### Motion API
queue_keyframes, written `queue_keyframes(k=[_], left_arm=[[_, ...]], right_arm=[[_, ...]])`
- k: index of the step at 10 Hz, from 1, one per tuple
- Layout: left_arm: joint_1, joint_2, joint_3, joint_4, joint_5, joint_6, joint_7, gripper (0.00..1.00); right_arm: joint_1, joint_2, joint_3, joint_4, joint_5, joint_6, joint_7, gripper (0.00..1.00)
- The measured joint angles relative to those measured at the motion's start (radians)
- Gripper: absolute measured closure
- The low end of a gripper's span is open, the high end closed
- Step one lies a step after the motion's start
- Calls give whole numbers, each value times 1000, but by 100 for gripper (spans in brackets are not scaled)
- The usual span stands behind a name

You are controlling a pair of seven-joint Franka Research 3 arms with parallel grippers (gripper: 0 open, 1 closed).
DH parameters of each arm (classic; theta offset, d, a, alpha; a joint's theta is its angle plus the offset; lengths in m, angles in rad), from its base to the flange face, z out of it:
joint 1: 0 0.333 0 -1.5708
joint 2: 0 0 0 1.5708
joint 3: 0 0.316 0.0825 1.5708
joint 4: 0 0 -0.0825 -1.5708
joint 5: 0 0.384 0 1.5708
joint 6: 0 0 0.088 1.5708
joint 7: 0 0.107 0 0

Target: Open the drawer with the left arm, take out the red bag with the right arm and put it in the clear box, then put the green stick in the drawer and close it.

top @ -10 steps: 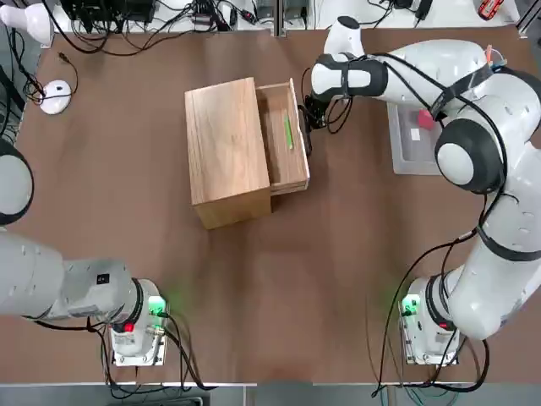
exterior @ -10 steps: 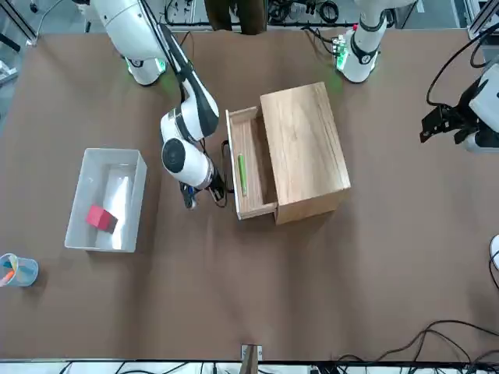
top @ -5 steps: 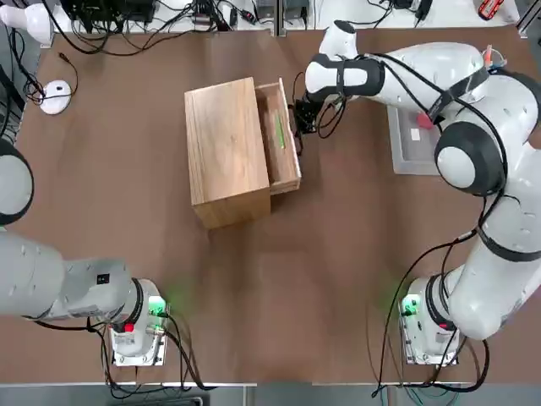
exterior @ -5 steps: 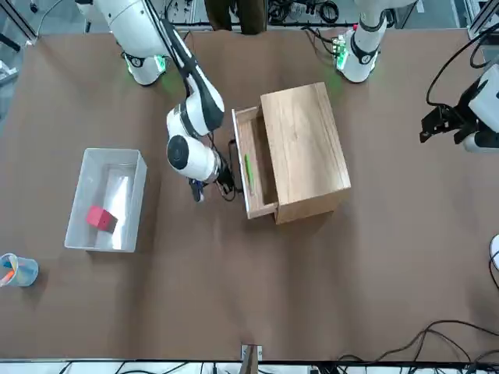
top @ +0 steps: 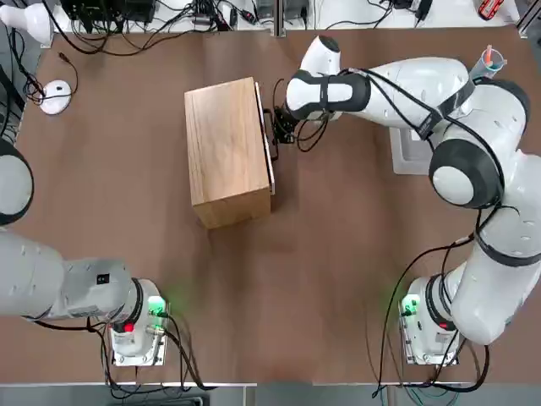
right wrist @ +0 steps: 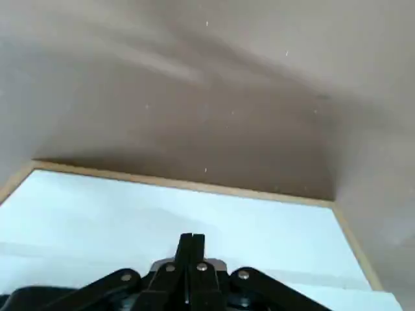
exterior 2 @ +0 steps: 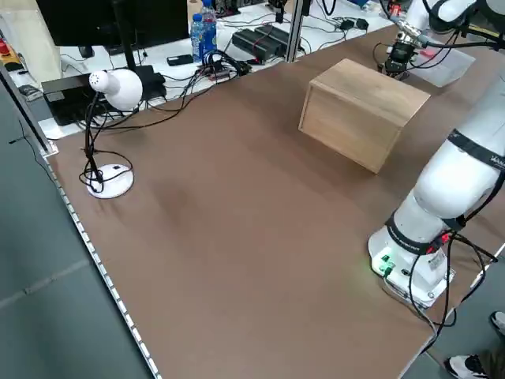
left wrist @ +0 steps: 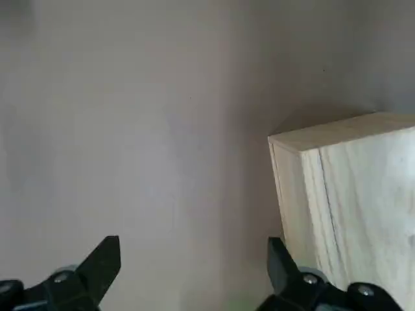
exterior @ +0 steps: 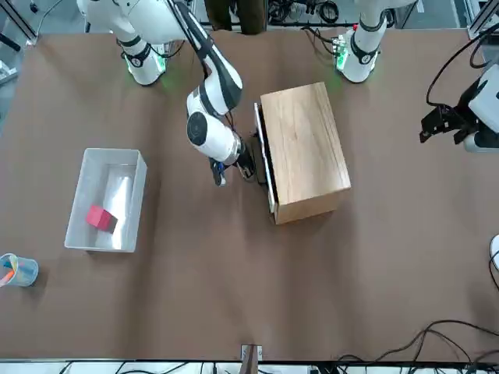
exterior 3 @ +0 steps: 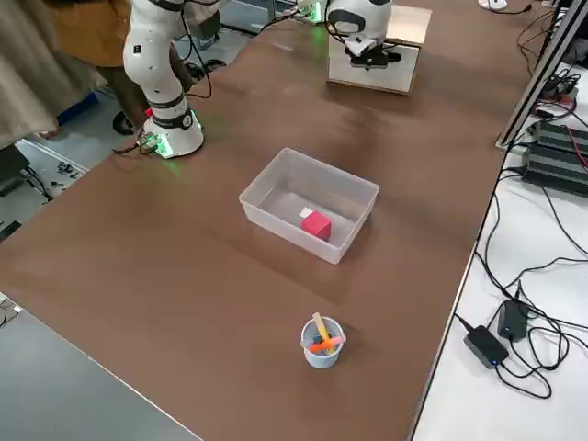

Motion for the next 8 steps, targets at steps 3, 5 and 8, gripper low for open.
queue_keyframes(k=[3,5,8], left_arm=[[0,0,0,0,0,0,0,0],[0,0,0,0,0,0,0,0],[0,0,0,-1,0,0,0,0]], right_arm=[[26,-1,-7,-5,22,41,0,97],[21,-3,-13,1,23,32,-7,97],[-117,-101,-75,29,-2,-269,-187,95]])
